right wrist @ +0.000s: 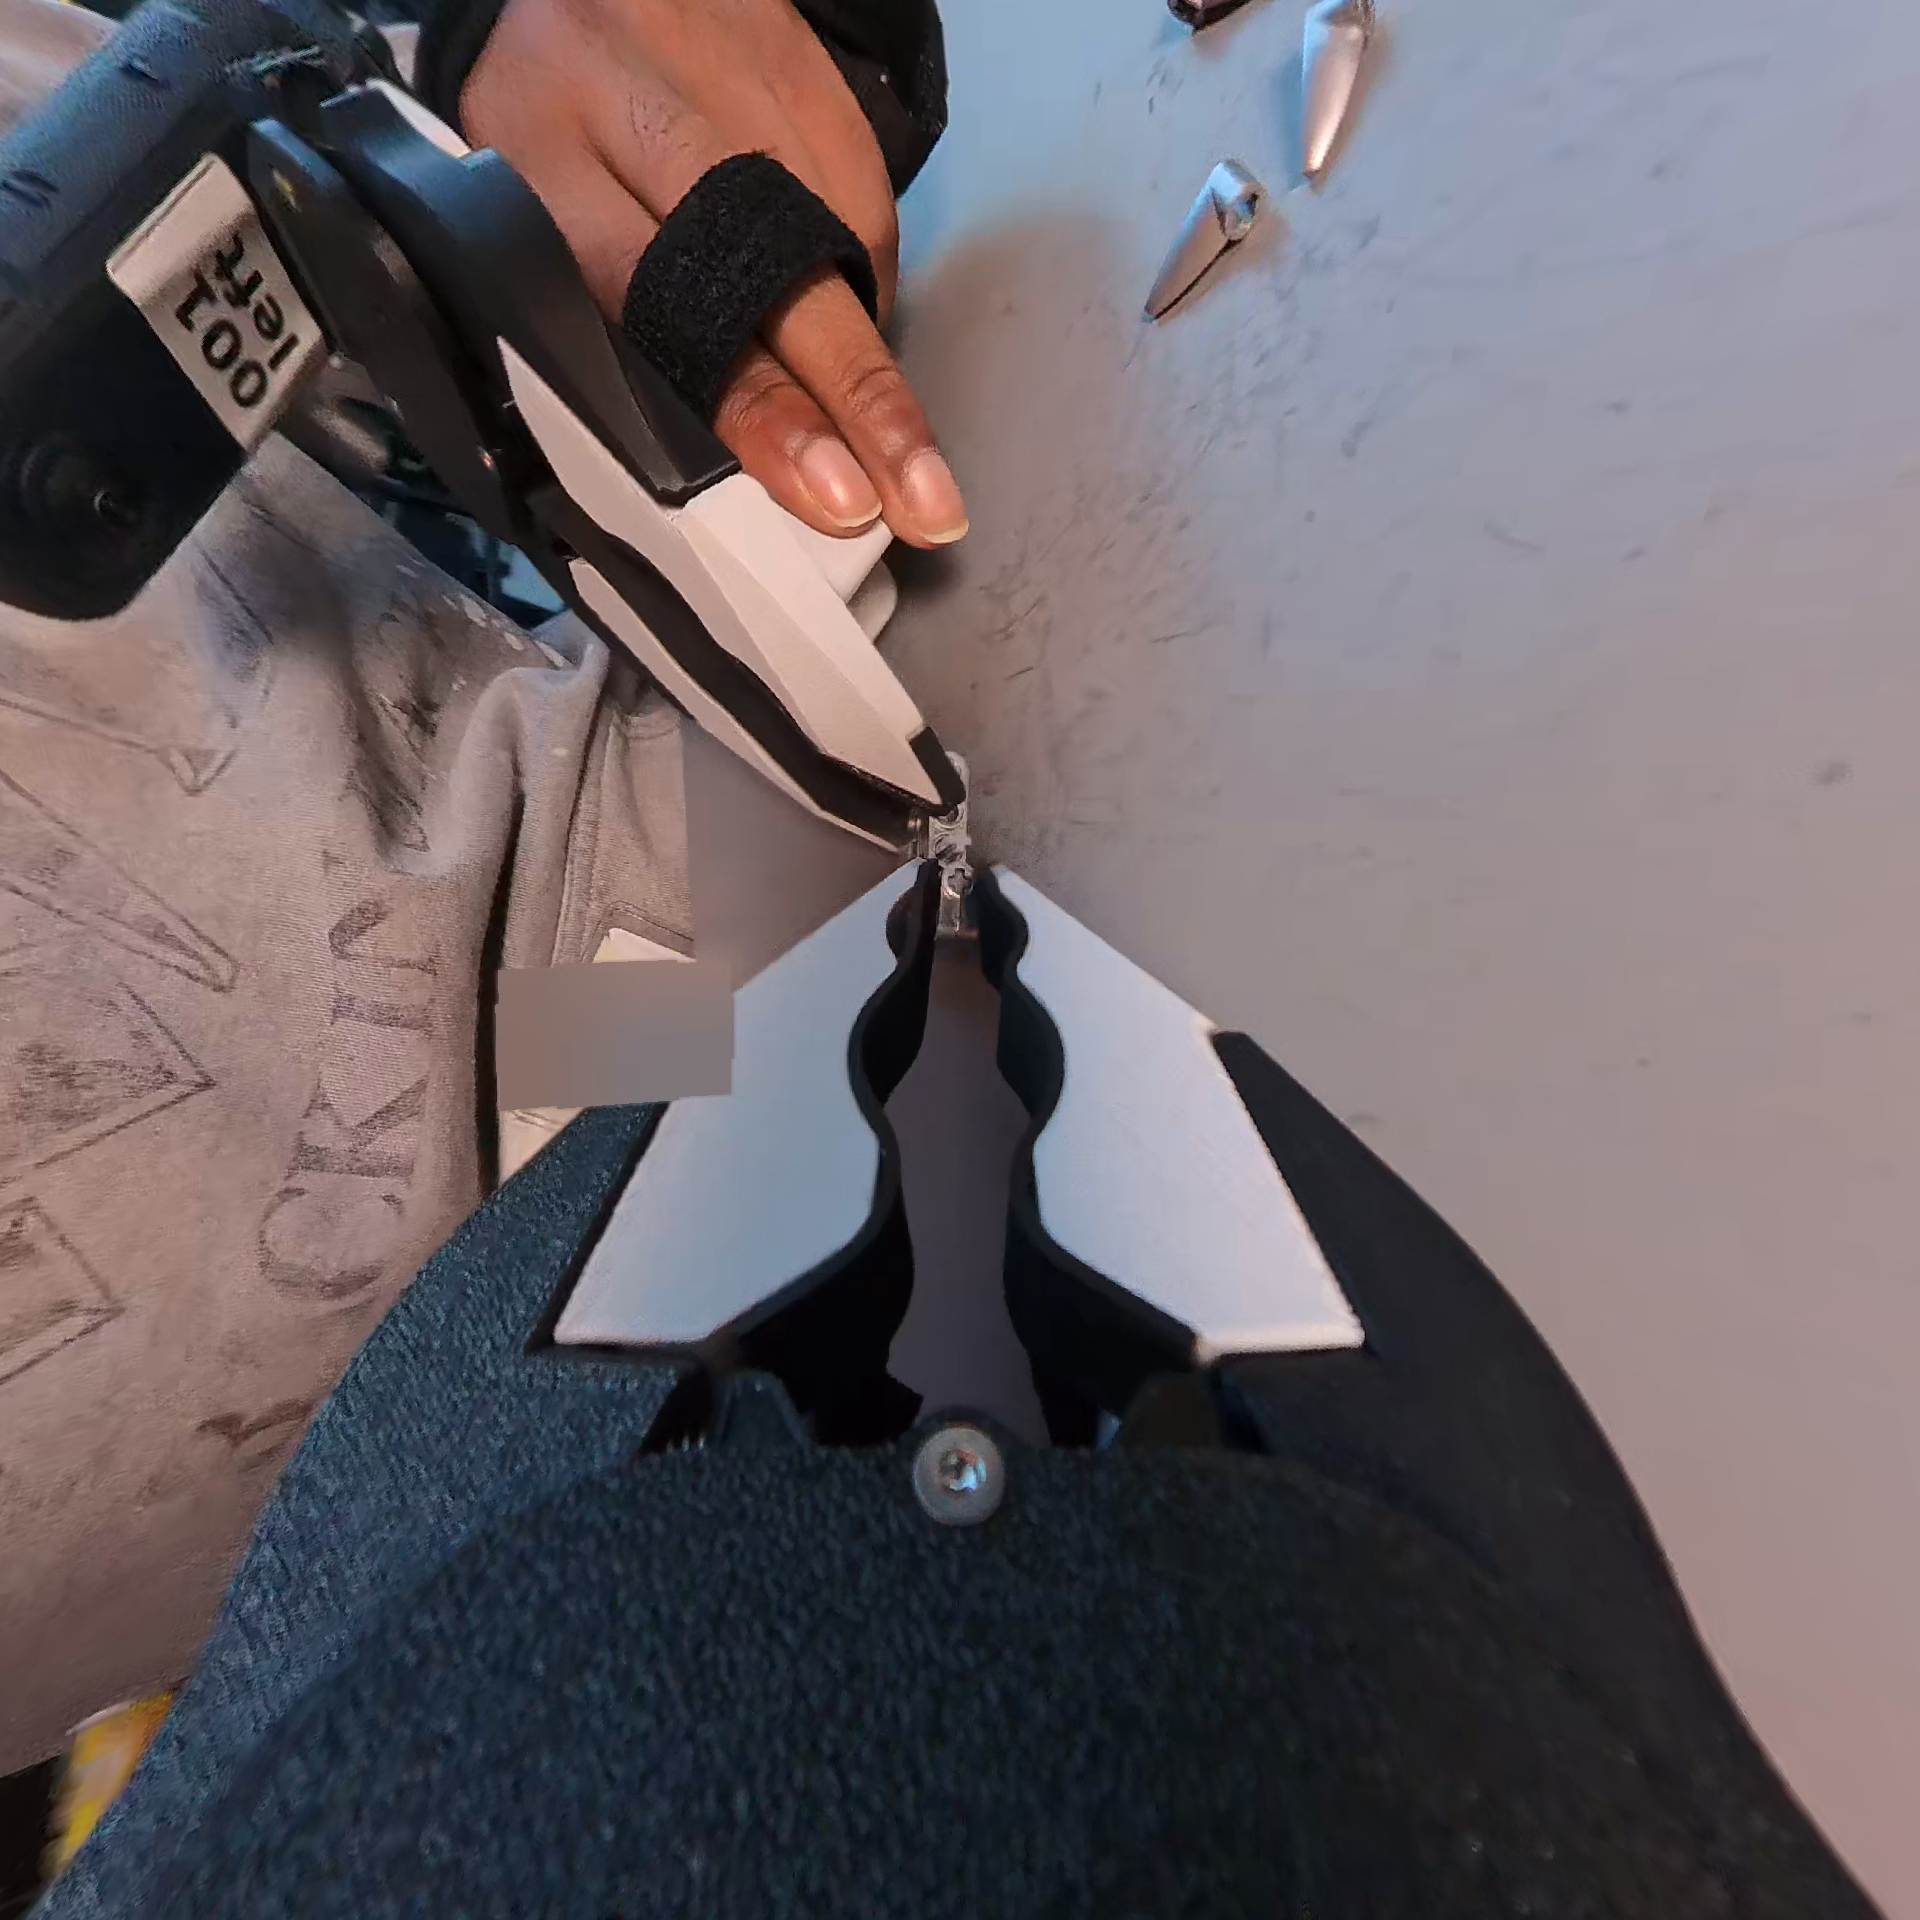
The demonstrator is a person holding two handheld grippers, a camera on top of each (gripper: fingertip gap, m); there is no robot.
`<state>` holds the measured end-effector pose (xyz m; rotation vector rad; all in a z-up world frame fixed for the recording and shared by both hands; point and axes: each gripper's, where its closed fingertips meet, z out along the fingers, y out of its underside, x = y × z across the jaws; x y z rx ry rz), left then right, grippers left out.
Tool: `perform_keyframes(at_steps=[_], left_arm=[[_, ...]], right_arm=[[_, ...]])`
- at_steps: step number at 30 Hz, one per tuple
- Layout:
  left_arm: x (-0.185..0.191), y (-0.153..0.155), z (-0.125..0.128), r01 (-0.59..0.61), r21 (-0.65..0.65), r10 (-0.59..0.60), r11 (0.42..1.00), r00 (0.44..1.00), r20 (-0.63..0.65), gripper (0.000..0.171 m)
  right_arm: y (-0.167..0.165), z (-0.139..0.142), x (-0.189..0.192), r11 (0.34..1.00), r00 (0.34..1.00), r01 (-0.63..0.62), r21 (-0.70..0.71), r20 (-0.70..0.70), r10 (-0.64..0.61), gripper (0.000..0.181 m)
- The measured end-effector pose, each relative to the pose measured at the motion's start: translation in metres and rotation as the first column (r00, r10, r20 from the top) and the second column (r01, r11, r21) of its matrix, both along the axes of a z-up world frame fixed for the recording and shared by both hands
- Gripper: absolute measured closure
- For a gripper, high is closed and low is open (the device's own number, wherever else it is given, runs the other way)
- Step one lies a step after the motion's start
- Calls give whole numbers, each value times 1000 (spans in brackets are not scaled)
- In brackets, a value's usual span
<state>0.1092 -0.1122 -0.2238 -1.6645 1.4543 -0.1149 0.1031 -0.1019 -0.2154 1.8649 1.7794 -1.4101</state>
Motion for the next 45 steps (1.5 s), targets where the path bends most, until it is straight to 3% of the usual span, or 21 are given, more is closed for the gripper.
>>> perform_keyframes(at_steps=[1,3,5,9,13,17,23,33,36,39,45], left_arm=[[0,0,0,-1,-9,1,1000,1000,6,149],[-1,1,0,-5,-25,5,1000,1000,15,148],[-2,1,-1,-9,-43,10,999,1000,26,149],[-3,2,-1,-9,-59,11,998,999,34,149],[-4,2,-1,-7,-62,10,998,999,36,148],[-5,3,-2,-8,-76,12,997,999,47,148],[-7,4,-2,-12,-57,14,998,999,35,149],[-9,6,2,35,142,-26,989,998,-63,149],[-10,7,2,36,152,-27,988,998,-64,148],[-10,8,2,27,123,-22,992,999,-39,149],[-11,8,3,28,117,-24,993,999,-32,149]], right_arm=[[2,1,-2,999,999,7,45,-34,-5,174],[5,11,-4,993,993,16,118,-121,-2,155],[6,14,1,960,980,-2,280,-191,57,148],[-1,-5,12,789,964,-44,612,-181,194,140],[-4,-12,8,623,943,-33,781,-182,278,141],[-3,-11,5,578,933,-26,816,-188,307,148],[-4,-11,5,572,928,-36,820,-185,324,149],[-5,0,6,612,922,40,790,-265,283,140],[-8,-7,8,579,918,9,815,-237,319,142],[-4,-8,5,491,908,23,871,-224,355,148],[-4,-8,5,454,906,37,890,-221,360,150]])
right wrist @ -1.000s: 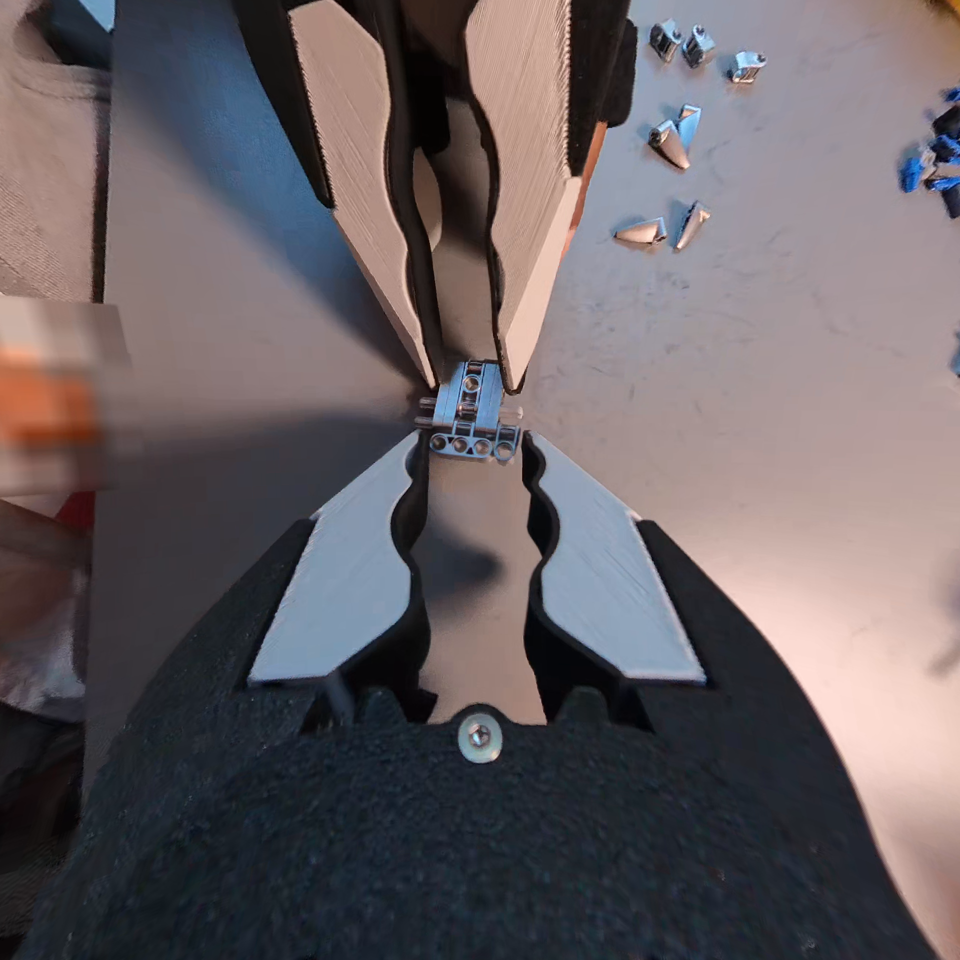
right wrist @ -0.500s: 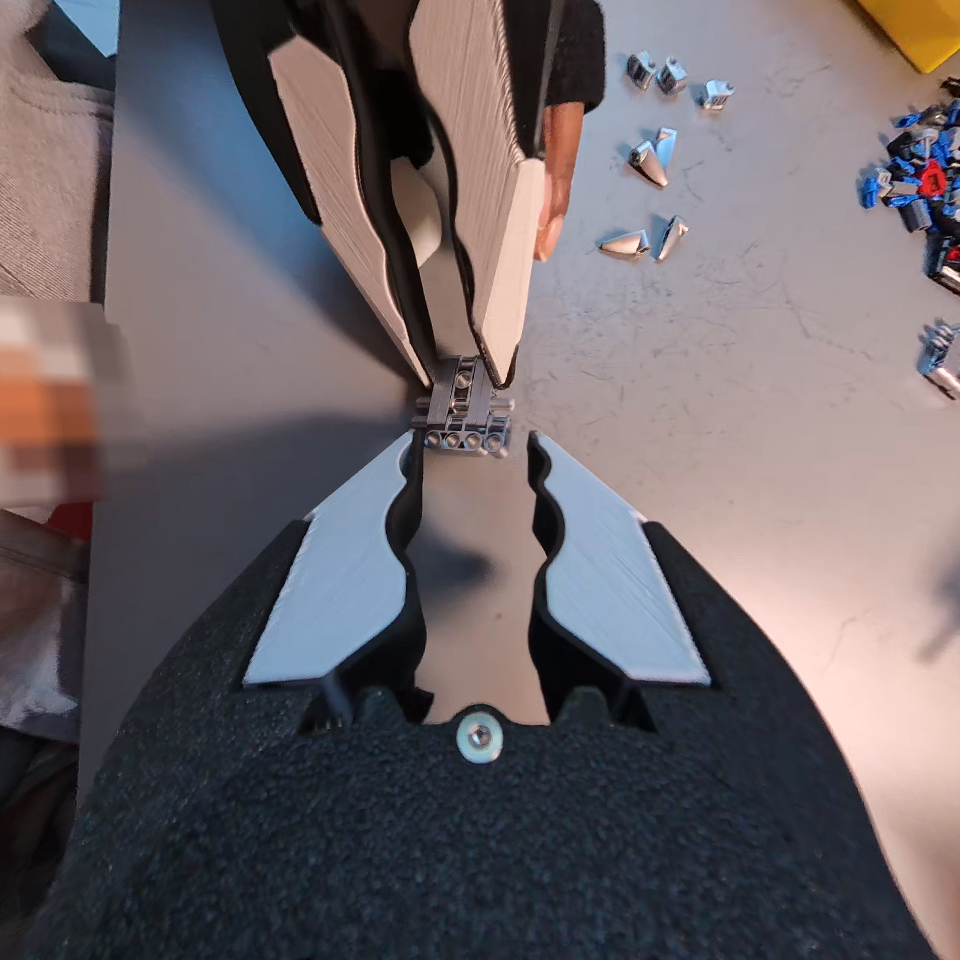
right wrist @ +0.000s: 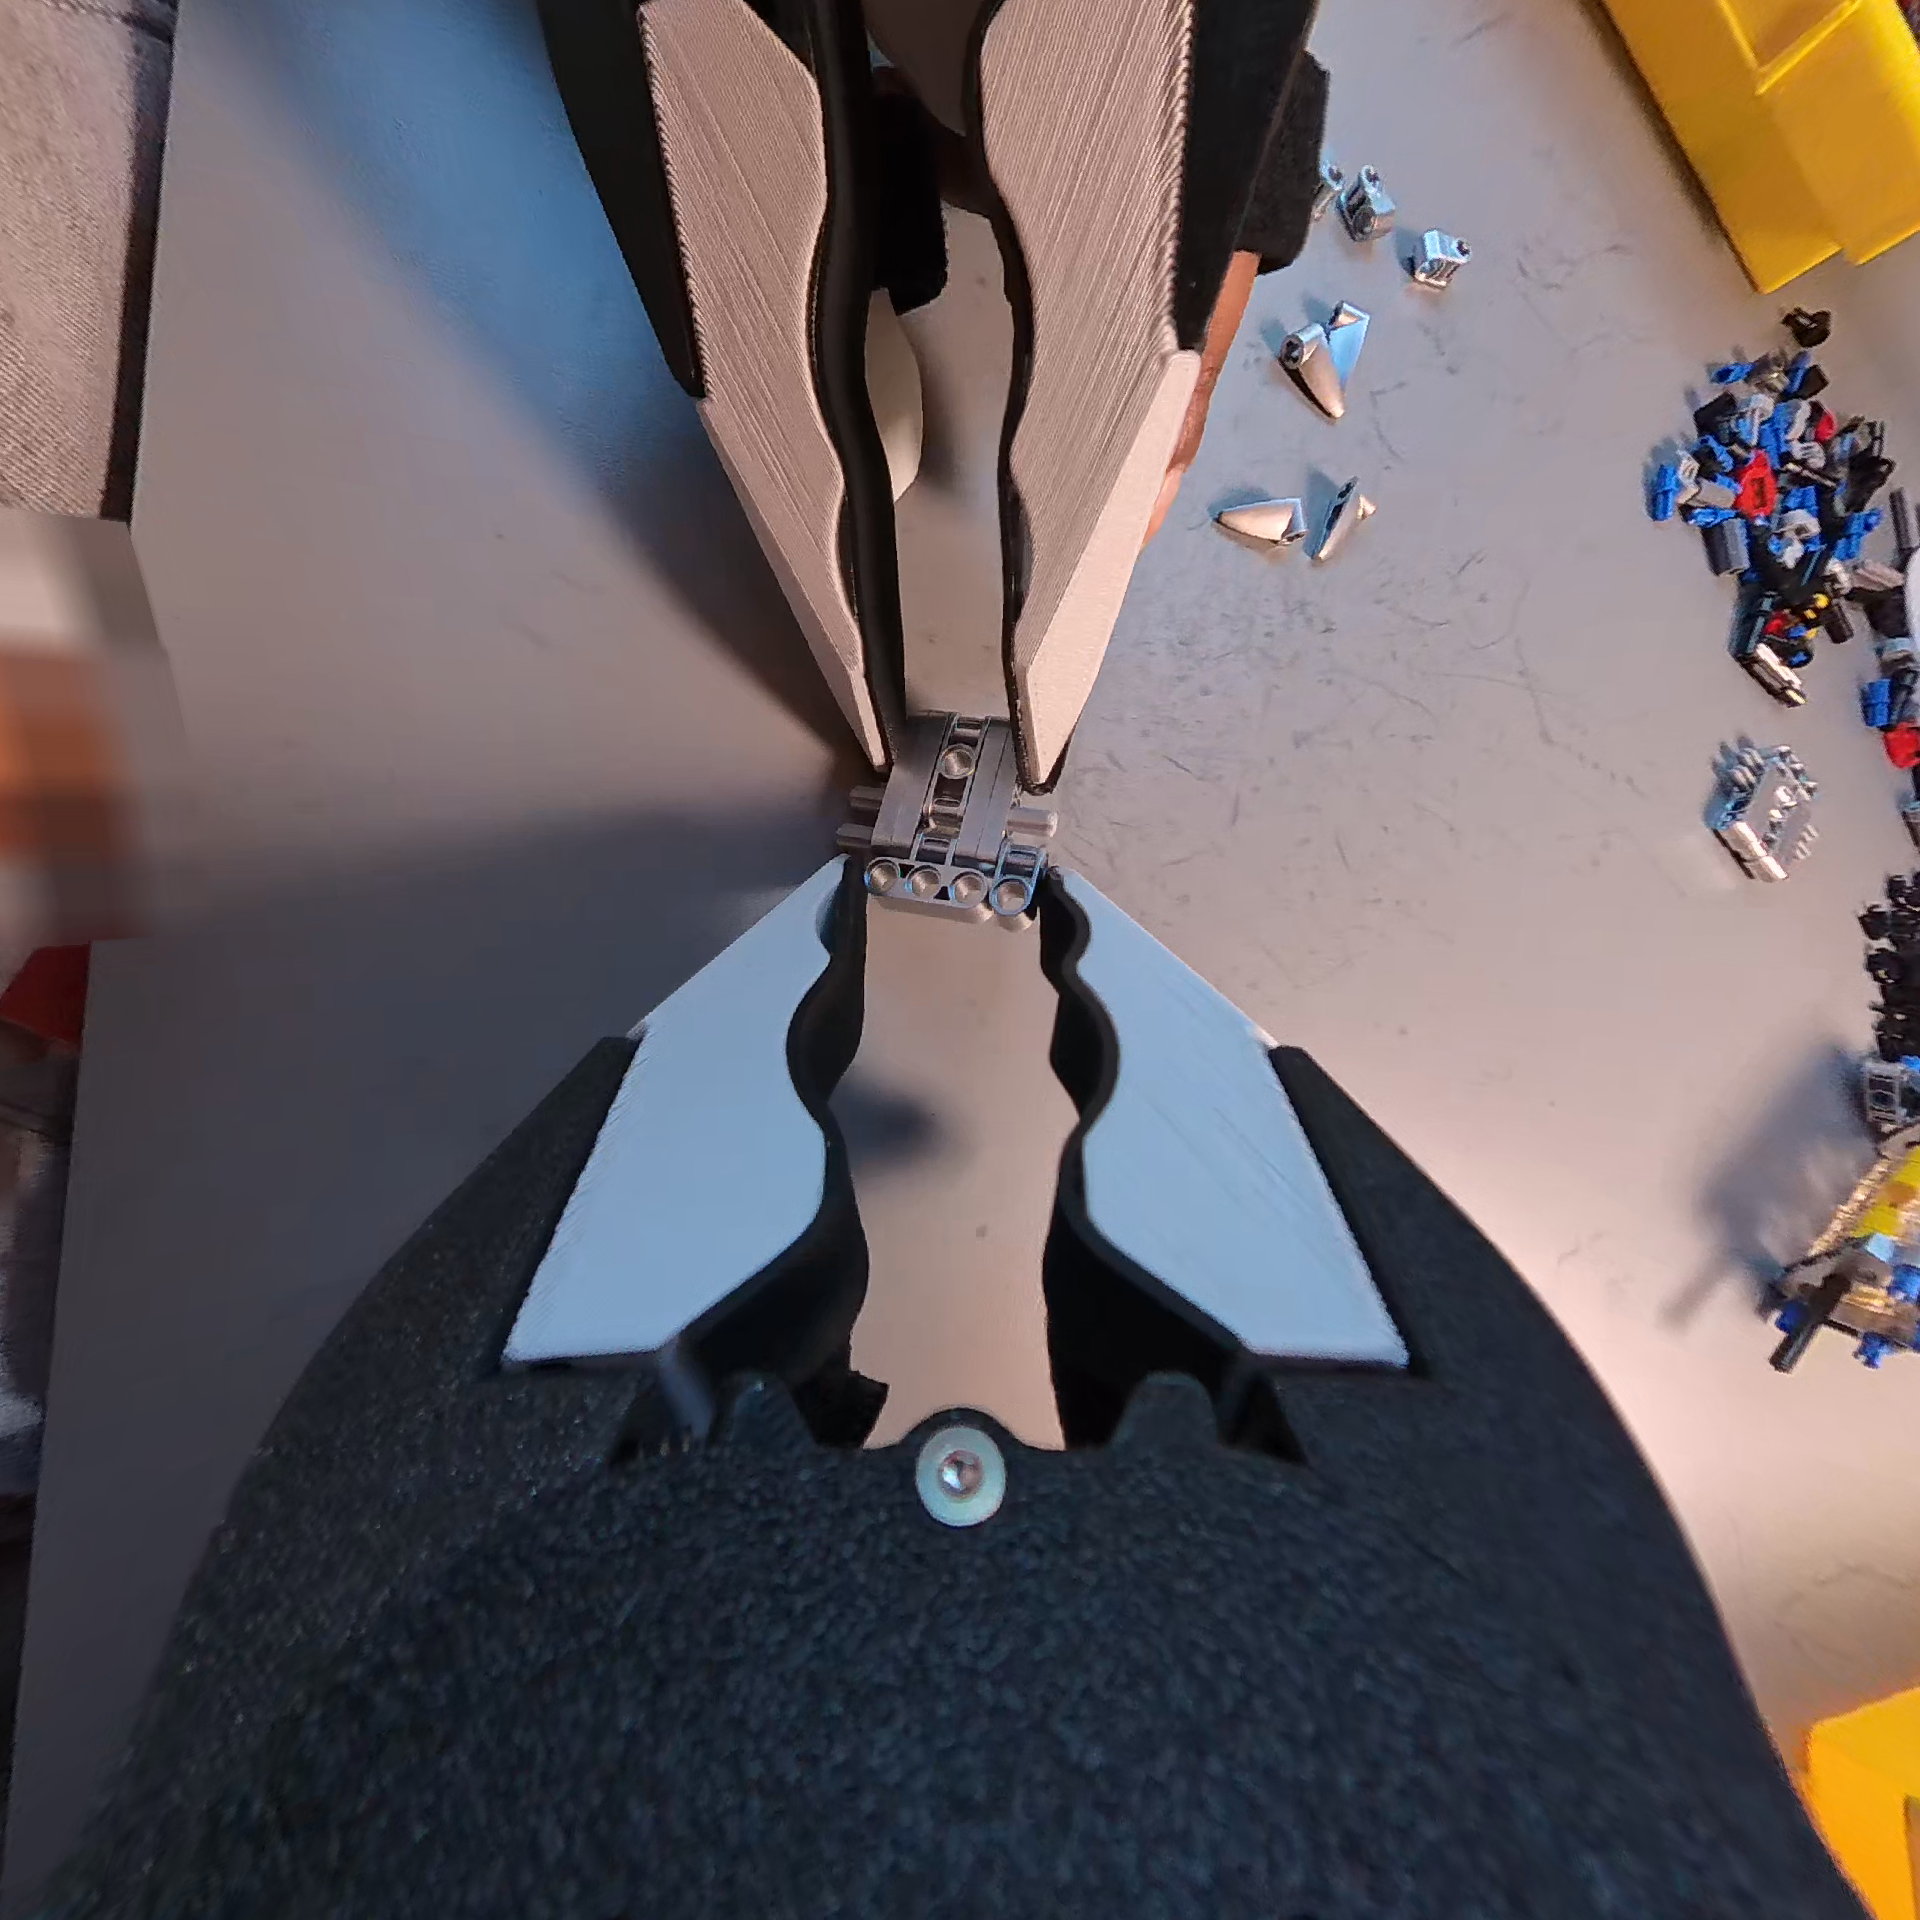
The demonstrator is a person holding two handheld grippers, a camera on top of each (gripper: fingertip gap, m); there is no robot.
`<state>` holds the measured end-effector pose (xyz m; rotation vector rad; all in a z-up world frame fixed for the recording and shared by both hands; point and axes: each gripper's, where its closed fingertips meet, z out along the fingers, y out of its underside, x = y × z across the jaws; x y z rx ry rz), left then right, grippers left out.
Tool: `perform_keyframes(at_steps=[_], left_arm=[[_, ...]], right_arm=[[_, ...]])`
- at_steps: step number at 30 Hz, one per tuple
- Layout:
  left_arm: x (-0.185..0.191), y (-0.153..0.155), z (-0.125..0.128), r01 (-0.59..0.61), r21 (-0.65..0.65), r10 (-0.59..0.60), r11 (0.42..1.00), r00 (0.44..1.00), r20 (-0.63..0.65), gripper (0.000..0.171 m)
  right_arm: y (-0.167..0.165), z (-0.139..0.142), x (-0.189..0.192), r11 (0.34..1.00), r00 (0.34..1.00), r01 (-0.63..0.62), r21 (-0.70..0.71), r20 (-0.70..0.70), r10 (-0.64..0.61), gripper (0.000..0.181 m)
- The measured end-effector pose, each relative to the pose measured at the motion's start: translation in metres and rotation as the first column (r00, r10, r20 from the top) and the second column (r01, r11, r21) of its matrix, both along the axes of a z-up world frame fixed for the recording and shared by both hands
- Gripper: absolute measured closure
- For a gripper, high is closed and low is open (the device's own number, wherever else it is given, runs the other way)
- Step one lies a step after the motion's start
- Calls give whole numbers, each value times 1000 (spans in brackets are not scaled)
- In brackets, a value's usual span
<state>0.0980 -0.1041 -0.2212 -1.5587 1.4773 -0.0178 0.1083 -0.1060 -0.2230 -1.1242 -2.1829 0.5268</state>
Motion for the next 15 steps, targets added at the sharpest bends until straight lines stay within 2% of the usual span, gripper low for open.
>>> perform_keyframes(at_steps=[2,8,12,15], left_arm=[[0,0,0,5,15,-5,1000,1000,-9,149],[-1,1,3,28,119,-19,993,997,-77,149],[0,1,4,46,183,-24,982,993,-119,148],[0,2,5,55,219,-24,974,990,-142,148]], right_arm=[[0,0,0,1000,1000,7,-6,-4,-7,150],[0,-2,4,987,997,56,-148,58,-48,147],[1,6,7,936,992,107,-336,100,-78,145],[4,14,5,886,988,142,-442,114,-102,160]])
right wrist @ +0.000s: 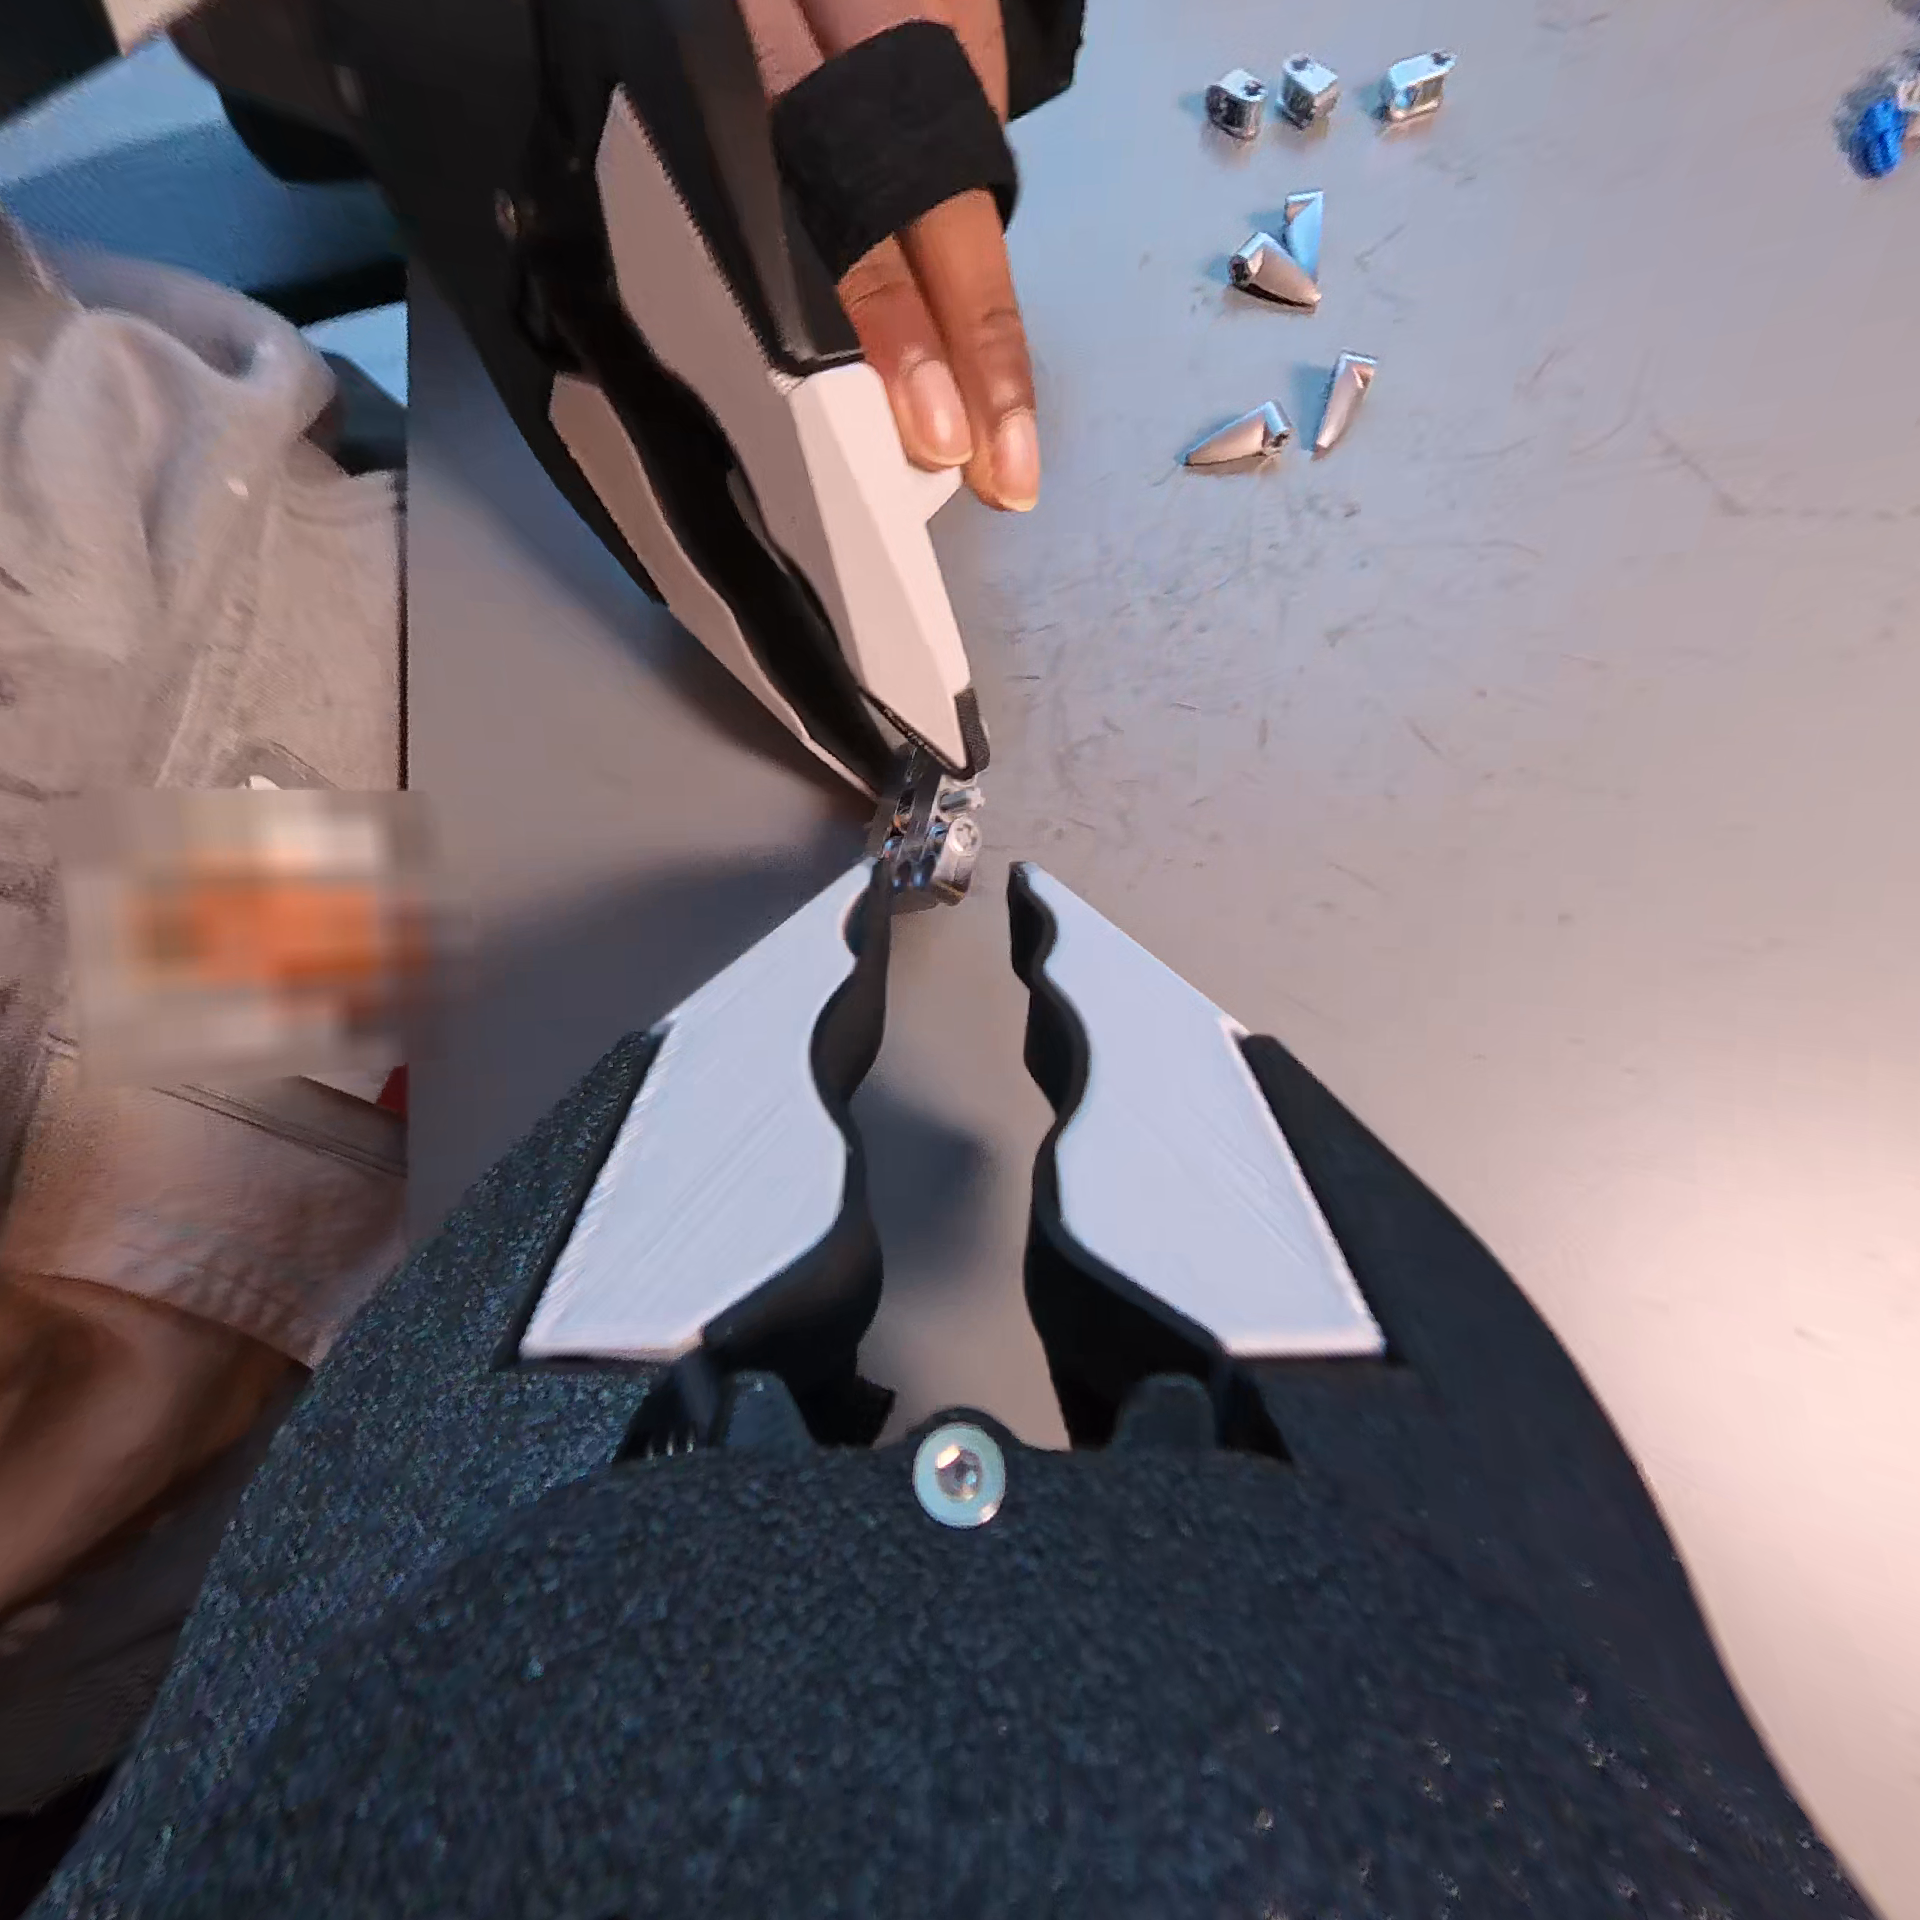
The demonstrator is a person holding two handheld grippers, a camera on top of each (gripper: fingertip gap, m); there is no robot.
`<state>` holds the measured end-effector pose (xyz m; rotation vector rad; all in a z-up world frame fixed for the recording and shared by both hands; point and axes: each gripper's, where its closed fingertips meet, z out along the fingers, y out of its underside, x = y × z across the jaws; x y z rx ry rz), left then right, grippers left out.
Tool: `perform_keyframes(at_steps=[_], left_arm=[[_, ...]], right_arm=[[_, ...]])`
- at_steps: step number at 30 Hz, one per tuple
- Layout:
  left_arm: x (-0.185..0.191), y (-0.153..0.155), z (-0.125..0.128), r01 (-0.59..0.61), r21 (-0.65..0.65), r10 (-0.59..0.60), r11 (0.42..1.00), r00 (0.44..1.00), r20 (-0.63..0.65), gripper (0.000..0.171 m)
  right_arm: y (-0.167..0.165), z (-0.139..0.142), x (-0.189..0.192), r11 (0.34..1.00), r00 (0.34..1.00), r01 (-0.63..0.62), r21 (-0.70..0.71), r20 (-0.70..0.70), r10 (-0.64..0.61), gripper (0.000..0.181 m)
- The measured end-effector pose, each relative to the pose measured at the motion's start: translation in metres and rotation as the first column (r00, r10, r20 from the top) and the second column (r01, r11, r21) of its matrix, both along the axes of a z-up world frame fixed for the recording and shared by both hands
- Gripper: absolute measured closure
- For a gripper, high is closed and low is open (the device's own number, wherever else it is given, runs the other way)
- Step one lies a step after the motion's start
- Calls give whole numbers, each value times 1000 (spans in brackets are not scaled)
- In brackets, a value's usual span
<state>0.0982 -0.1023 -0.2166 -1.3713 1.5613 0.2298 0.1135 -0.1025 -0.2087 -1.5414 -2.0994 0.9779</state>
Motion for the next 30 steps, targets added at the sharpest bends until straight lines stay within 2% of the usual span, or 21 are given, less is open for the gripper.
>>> perform_keyframes(at_steps=[10,14,18,21,25,30], left_arm=[[1,0,1,17,23,-17,1000,1000,-10,148],[2,-2,2,25,23,-24,999,1000,-9,148],[2,-3,2,33,0,-33,999,999,11,148],[2,-5,1,42,-64,-38,997,997,62,148],[-1,-7,0,42,-179,-18,983,991,132,148],[-9,-13,-2,61,-315,-2,947,983,184,148]], right_arm=[[-5,2,1,965,996,-14,-262,78,35,171],[-6,2,2,953,995,-20,-303,87,48,172],[-6,1,2,934,993,-5,-357,109,47,172],[-7,0,2,914,989,13,-405,140,48,172],[-3,0,0,916,989,38,-399,146,22,169],[0,5,-1,962,997,2,-272,69,18,152]])
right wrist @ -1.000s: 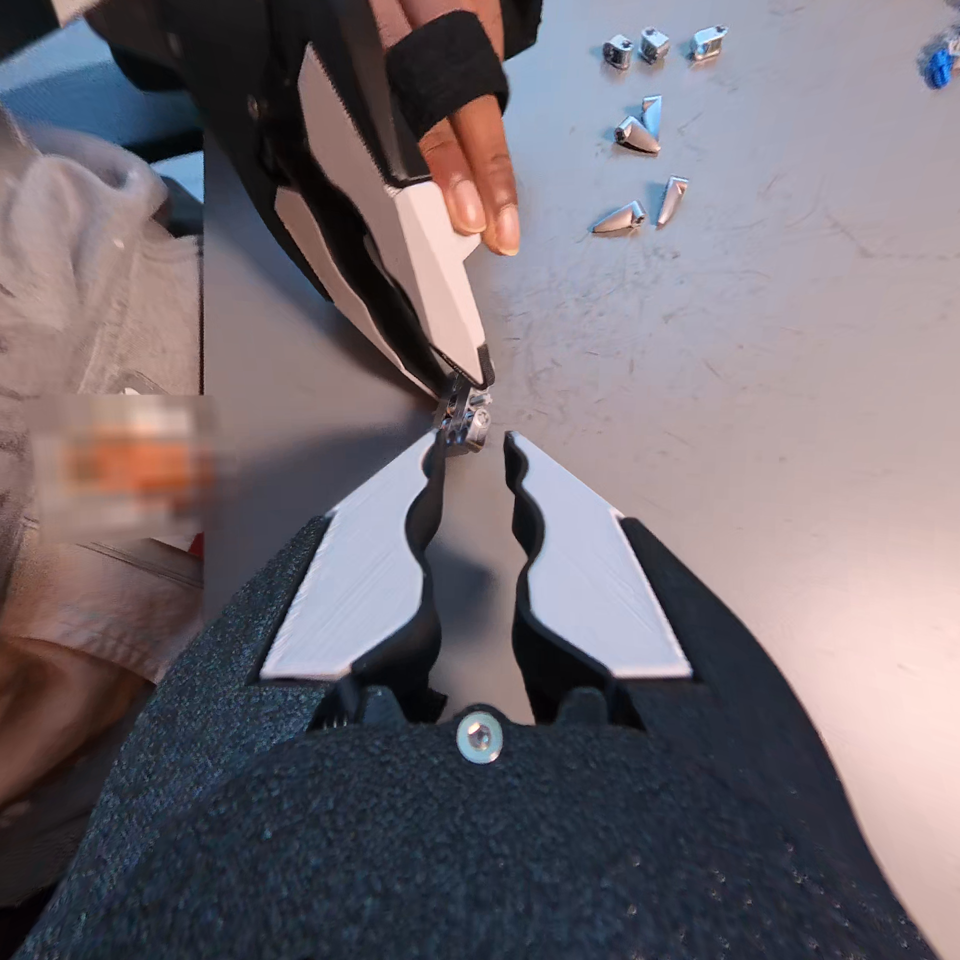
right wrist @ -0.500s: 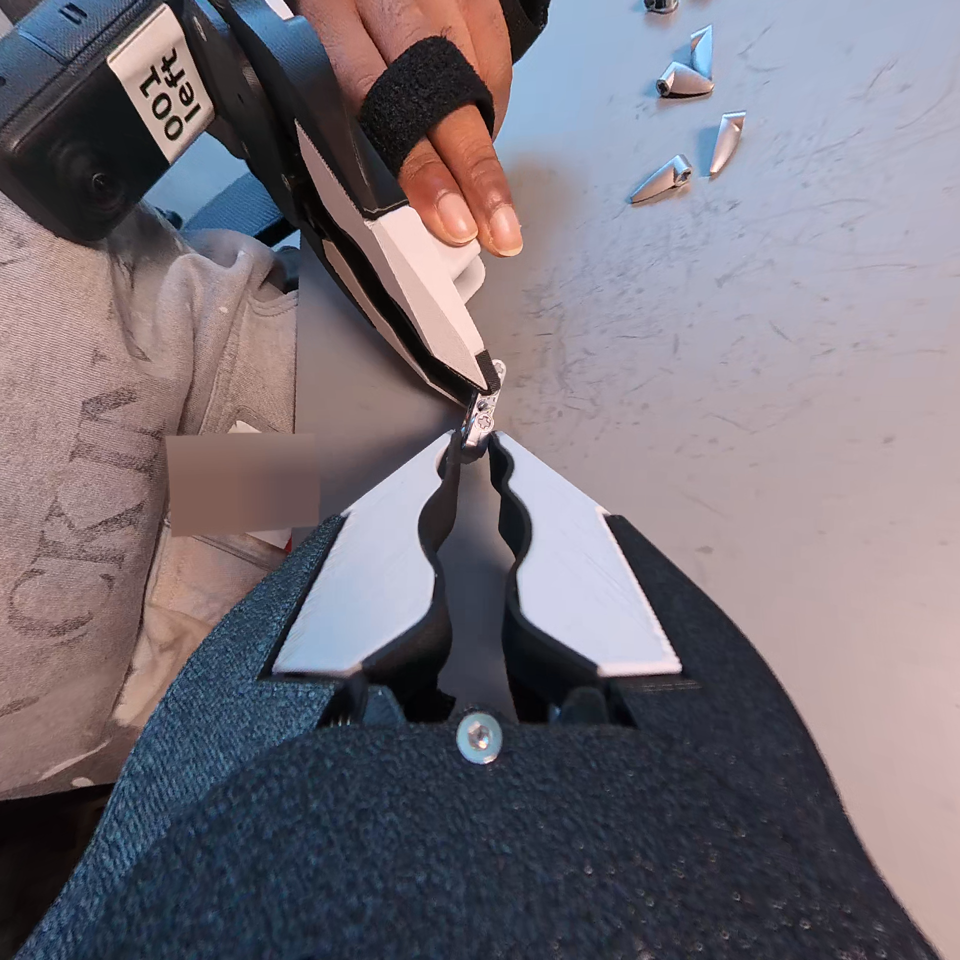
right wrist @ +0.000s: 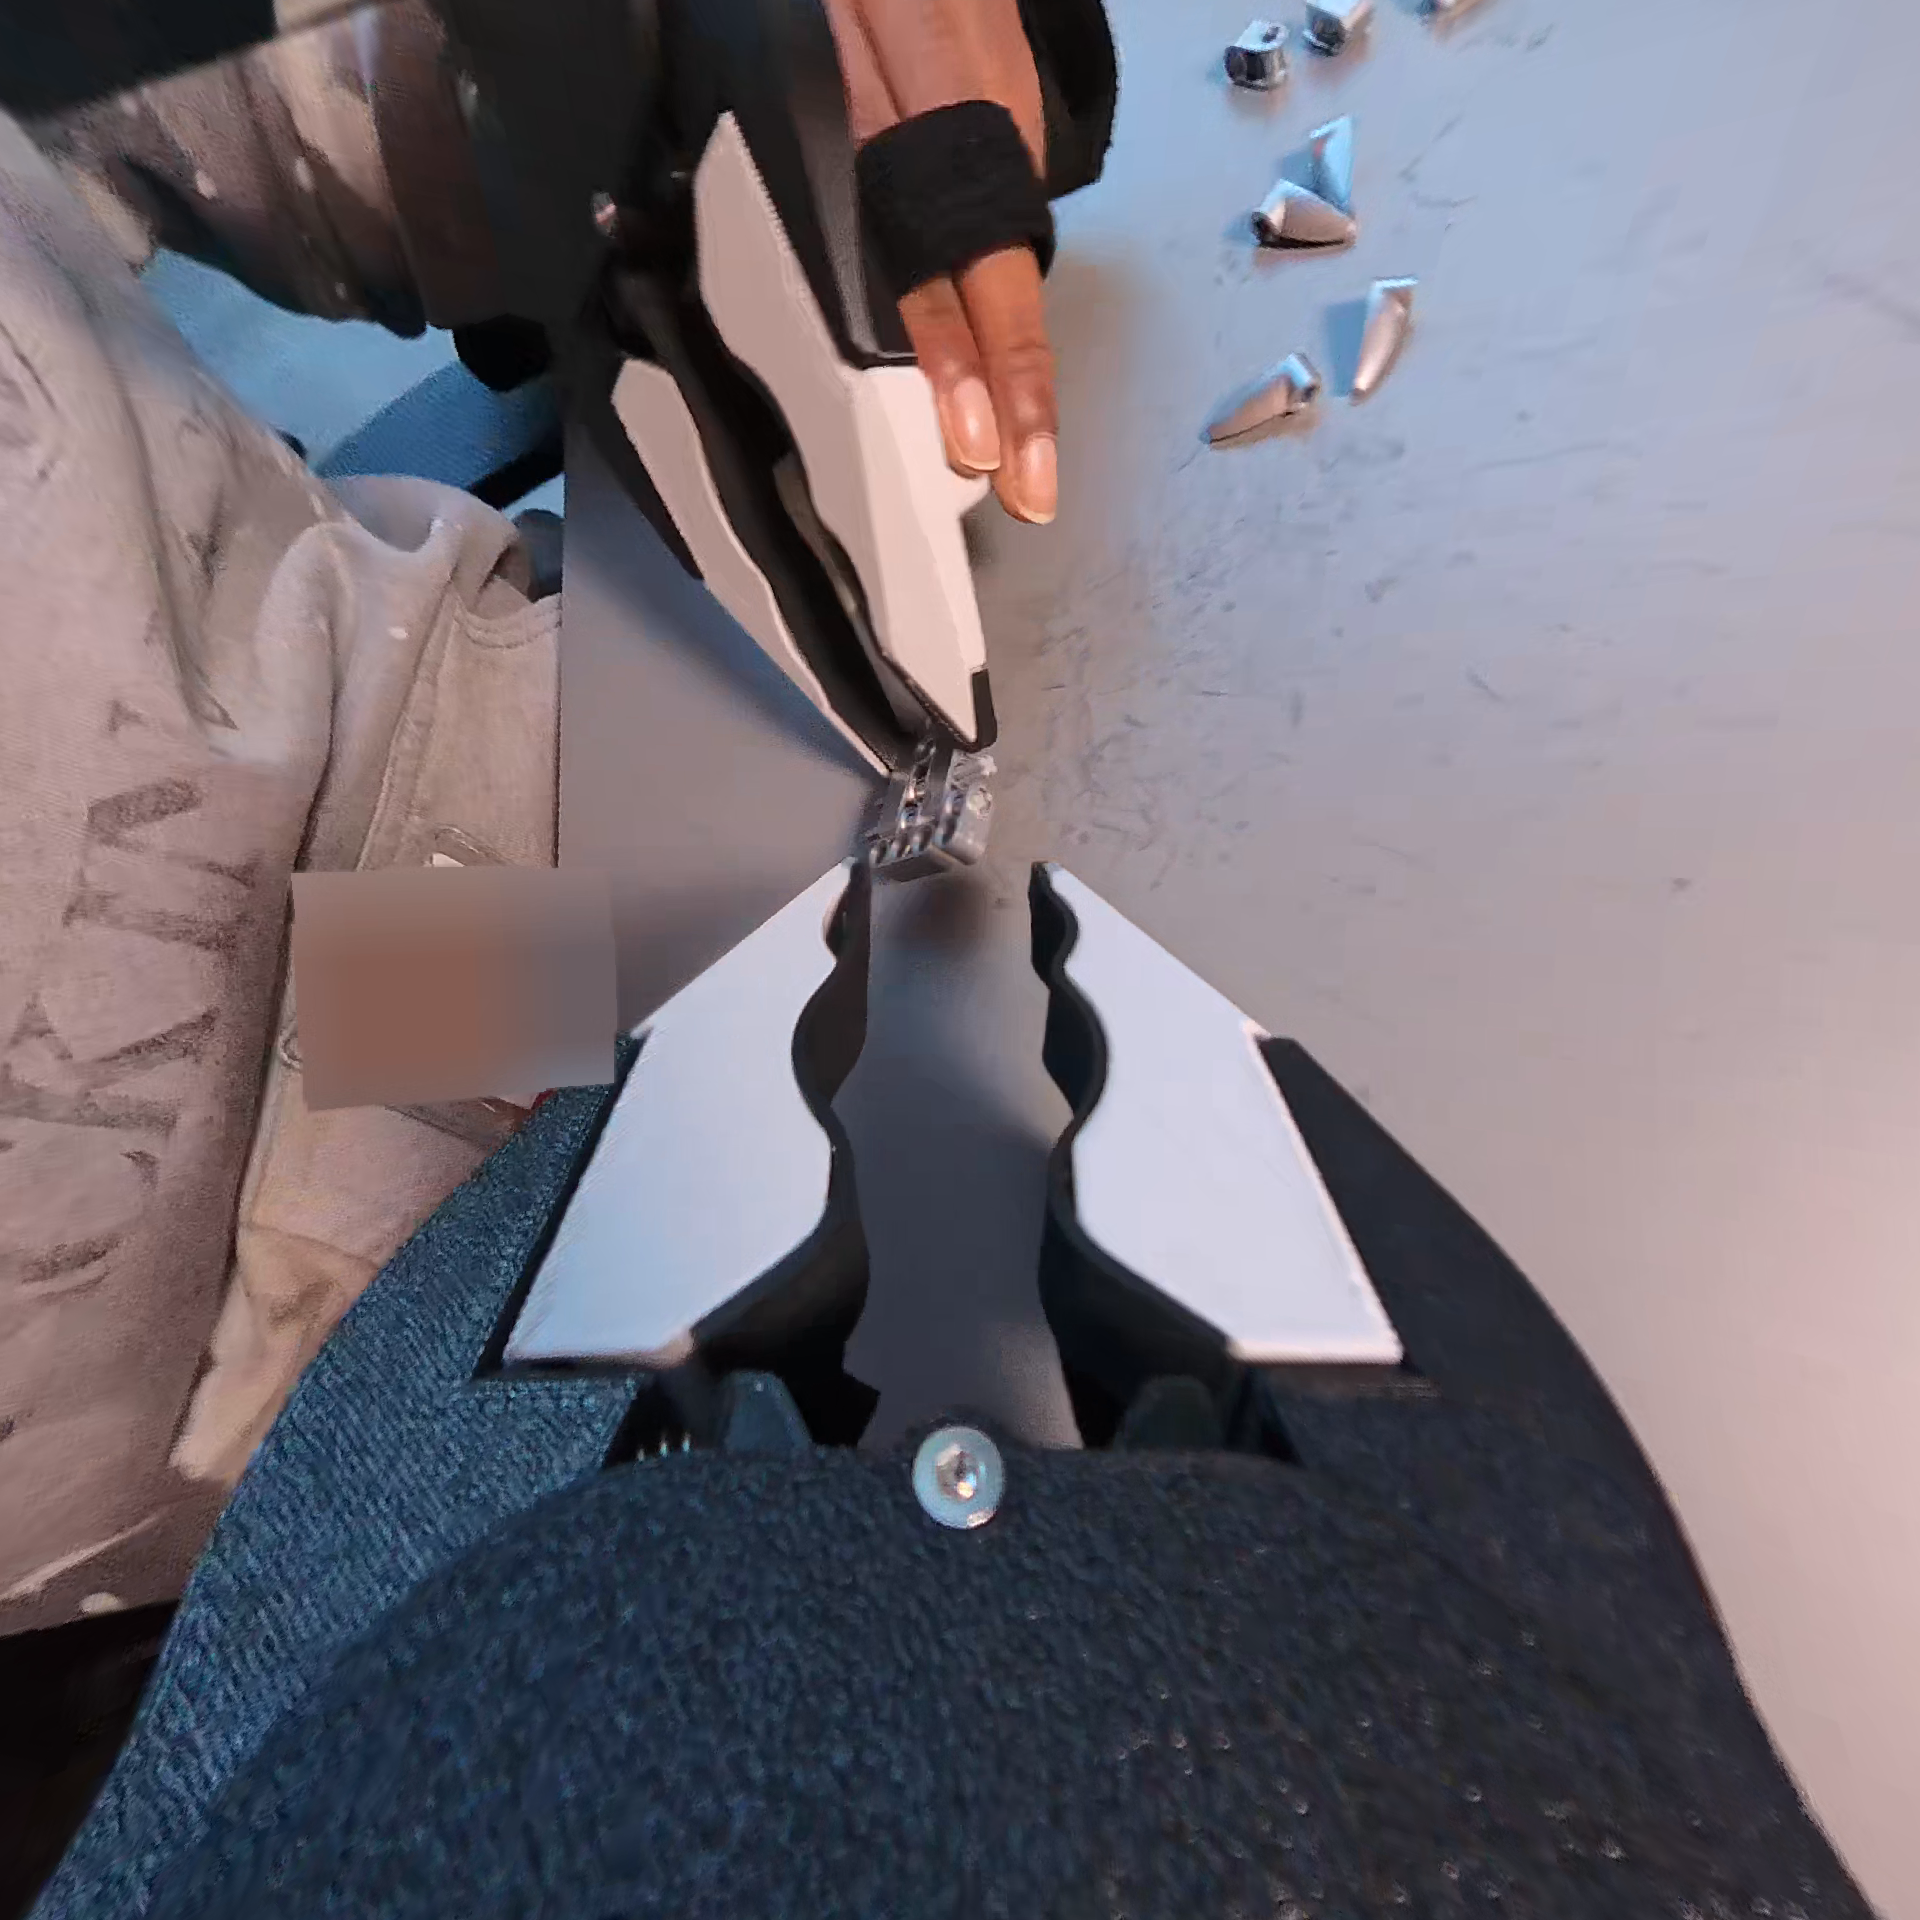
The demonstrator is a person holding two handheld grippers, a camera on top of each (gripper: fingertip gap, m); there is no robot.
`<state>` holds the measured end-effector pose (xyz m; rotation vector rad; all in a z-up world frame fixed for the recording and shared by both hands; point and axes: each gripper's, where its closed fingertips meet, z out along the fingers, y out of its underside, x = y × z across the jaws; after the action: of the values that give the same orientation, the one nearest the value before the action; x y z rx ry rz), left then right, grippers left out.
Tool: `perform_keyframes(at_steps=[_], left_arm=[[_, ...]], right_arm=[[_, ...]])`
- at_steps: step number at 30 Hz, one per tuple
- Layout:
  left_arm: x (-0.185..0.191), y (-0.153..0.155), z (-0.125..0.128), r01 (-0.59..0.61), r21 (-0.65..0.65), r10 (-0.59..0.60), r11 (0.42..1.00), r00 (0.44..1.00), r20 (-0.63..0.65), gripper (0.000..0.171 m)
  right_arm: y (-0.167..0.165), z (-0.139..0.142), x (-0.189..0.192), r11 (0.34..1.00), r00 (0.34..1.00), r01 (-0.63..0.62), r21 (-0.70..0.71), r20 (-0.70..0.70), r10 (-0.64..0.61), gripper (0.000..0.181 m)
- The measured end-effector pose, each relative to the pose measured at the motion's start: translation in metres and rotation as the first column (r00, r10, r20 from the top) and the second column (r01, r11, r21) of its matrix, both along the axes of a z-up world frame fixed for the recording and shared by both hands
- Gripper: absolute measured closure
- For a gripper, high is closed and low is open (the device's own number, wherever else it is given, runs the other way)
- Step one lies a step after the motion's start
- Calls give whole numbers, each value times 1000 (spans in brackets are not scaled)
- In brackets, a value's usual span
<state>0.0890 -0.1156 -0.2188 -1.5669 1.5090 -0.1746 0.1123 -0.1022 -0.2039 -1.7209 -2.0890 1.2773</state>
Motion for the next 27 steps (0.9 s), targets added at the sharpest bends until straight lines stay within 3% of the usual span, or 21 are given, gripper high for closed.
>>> perform_keyframes(at_steps=[7,12,17,23,27], left_arm=[[1,-8,-2,47,-133,-42,990,998,44,148],[1,-9,-4,65,-202,-54,977,997,61,148],[-5,-5,-5,43,-231,-28,972,997,71,148],[-14,3,-6,-9,-249,29,968,997,76,146],[-23,14,-6,-80,-237,100,968,992,72,148]], right_arm=[[-15,-13,-6,942,990,-119,313,-40,138,132],[-19,-20,-12,925,984,-160,345,-15,176,133],[-17,-25,-18,912,984,-168,375,1,180,147],[-10,-25,-23,914,994,-107,391,7,113,147],[1,-25,-27,921,1000,-9,390,20,1,147]])
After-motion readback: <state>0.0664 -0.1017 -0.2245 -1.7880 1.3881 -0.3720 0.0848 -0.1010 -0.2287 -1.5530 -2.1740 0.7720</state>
